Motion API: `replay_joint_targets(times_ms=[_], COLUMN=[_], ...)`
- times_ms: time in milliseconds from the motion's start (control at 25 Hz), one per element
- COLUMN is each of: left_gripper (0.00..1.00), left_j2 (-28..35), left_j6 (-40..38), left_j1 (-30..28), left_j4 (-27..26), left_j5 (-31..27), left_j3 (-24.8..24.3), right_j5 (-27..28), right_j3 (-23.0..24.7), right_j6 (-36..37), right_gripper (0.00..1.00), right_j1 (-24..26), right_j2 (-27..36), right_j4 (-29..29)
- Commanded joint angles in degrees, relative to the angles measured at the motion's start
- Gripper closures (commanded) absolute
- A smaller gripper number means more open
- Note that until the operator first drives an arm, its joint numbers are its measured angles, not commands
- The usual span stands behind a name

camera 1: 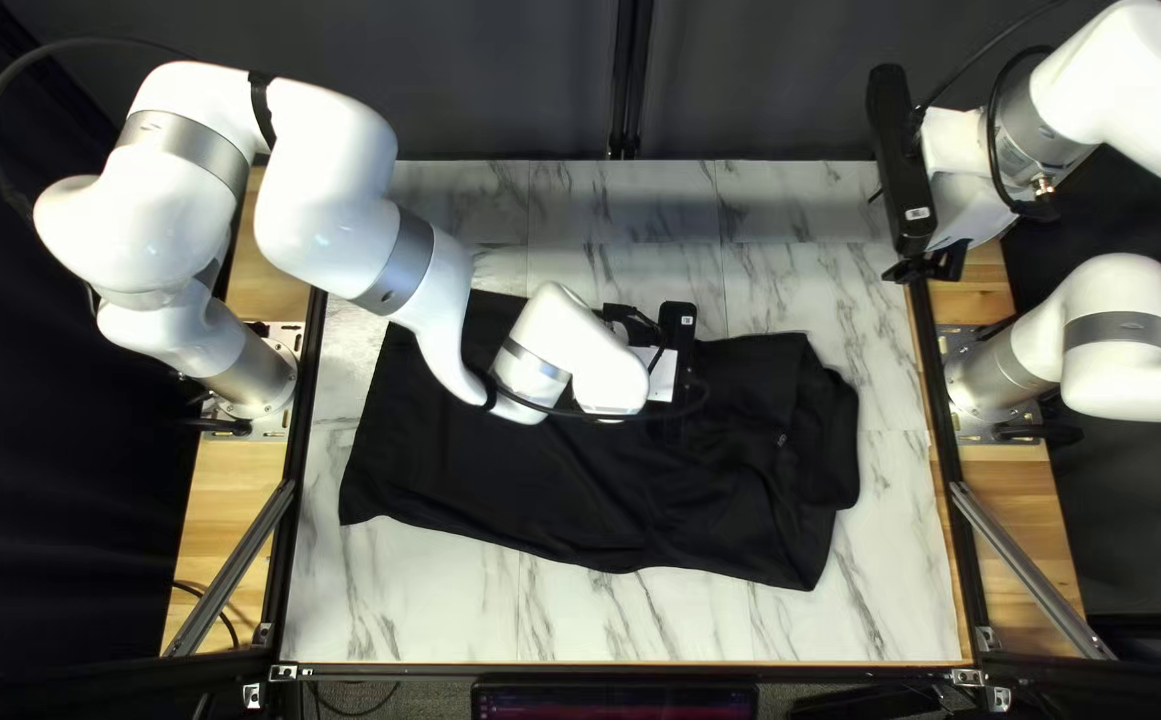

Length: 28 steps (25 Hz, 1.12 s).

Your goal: Fold t-shirt

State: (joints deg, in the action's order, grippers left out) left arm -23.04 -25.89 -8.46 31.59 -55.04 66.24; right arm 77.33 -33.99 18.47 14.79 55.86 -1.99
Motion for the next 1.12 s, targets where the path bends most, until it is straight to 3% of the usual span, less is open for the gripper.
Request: replay_joint_targets(times_ms=[40, 80, 360, 600, 880, 1120], left_gripper=[0.13, 0.0, 0.0, 0.0, 0.0, 0.0], left_j2=[-0.73, -0.61, 2.25, 0.75, 5.83, 13.33], left_j6=[0.37, 0.44, 0.78, 0.85, 0.23, -1.82], left_j1=[0.59, 0.59, 0.63, 0.89, 0.18, -0.11], left_j4=[-0.29, -0.39, -0.5, -0.47, -1.31, -1.84], left_j5=[0.81, 0.78, -1.05, -1.0, -4.69, -7.5], left_j3=[0.14, 0.05, -1.61, -0.56, -4.97, -13.94], right_j5=[0.0, 0.0, 0.0, 0.0, 0.0, 0.0], right_j3=[0.0, 0.0, 0.0, 0.0, 0.0, 0.0], right_j6=[0.0, 0.0, 0.0, 0.0, 0.0, 0.0], right_gripper=[0.0, 0.0, 0.0, 0.0, 0.0, 0.0], right_j1=[0.0, 0.0, 0.0, 0.0, 0.0, 0.0], right_j2=[0.0, 0.0, 0.0, 0.0, 0.0, 0.0], right_j4=[0.0, 0.0, 0.0, 0.0, 0.0, 0.0])
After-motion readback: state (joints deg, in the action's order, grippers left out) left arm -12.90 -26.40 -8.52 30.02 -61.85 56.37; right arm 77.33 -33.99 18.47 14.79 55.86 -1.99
